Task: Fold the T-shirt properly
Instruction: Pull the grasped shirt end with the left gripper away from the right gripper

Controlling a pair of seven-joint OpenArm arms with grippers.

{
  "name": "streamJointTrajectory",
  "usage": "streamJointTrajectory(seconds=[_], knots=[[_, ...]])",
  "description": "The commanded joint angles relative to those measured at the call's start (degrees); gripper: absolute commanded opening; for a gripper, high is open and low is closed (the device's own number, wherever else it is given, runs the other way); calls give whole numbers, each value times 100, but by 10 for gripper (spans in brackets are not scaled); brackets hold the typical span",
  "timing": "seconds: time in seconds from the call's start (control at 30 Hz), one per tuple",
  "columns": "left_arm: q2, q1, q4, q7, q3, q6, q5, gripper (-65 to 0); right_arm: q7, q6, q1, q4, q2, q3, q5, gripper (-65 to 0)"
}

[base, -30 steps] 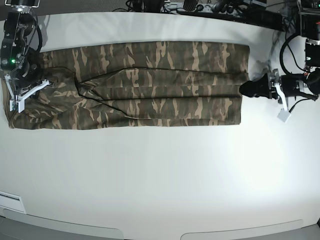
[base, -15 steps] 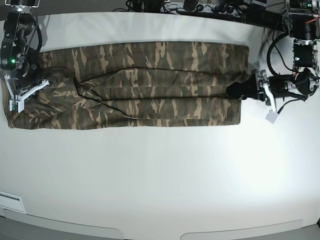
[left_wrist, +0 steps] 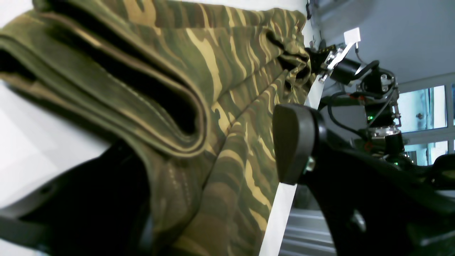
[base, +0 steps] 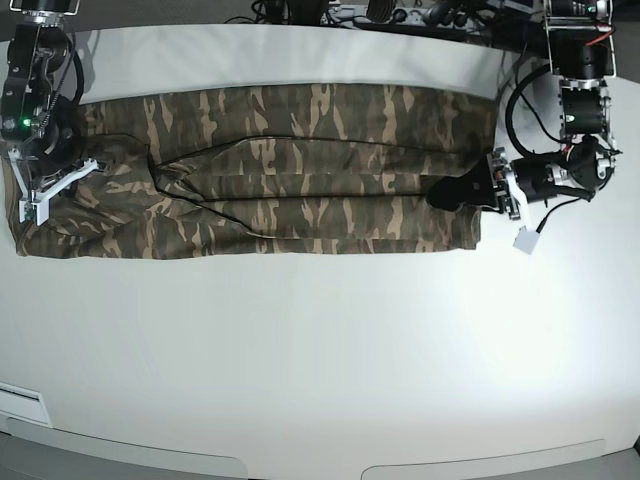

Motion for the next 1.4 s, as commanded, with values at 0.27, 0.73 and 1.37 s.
streamJointTrajectory(seconds=[0.27,0.73,1.37], knots=[[59,81,-59,98,70,223,717,-650,-494,48,-55,-42,63,2,-98,-650],[-59,81,-59,26,-708,129,708,-650,-490,734,-52,485,81,4,-101,-650],[-761,81,-59,39,-798,98,367,-650,-186,492,-72,1049,66,4,-802,-650]])
